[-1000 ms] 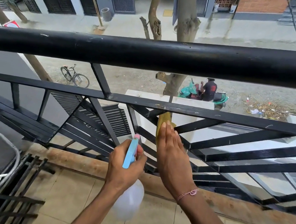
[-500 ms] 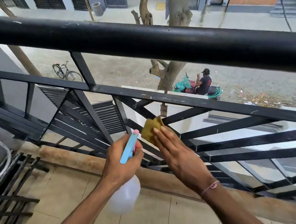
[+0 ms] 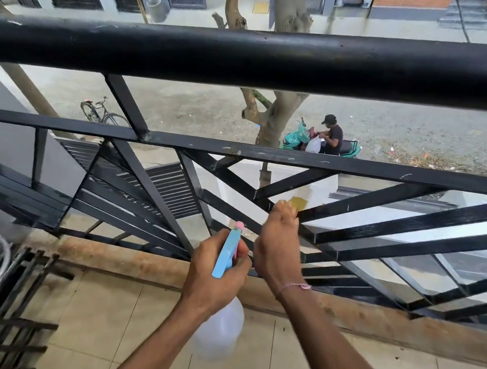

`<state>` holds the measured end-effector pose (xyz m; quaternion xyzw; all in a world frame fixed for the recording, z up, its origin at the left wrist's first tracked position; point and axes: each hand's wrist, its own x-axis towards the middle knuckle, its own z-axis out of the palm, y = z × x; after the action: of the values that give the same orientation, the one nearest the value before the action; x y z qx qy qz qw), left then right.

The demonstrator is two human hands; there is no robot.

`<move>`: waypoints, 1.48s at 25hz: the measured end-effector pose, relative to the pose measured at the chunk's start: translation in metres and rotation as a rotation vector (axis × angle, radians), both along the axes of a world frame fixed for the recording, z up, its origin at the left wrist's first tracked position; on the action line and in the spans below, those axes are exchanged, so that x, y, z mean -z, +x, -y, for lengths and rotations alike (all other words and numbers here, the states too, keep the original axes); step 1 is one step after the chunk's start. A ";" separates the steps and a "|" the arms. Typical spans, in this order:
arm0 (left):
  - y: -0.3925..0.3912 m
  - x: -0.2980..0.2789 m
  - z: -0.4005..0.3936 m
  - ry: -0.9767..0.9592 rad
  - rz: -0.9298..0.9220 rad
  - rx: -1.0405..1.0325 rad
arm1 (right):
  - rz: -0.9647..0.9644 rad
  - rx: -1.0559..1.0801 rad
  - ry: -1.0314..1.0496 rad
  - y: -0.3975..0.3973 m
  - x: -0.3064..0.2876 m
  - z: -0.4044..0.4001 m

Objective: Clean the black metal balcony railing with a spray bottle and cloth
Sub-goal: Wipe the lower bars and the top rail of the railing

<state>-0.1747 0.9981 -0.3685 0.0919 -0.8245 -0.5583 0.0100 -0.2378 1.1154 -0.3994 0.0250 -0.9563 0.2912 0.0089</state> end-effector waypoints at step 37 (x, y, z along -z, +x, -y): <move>-0.011 -0.004 -0.061 0.031 -0.079 0.115 | -0.122 -0.438 1.411 -0.003 -0.070 -0.078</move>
<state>-0.1853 1.0586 -0.3645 0.0224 -0.8185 -0.5740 0.0089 -0.2410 1.1932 -0.3297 0.2309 -0.8871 -0.3995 -0.0146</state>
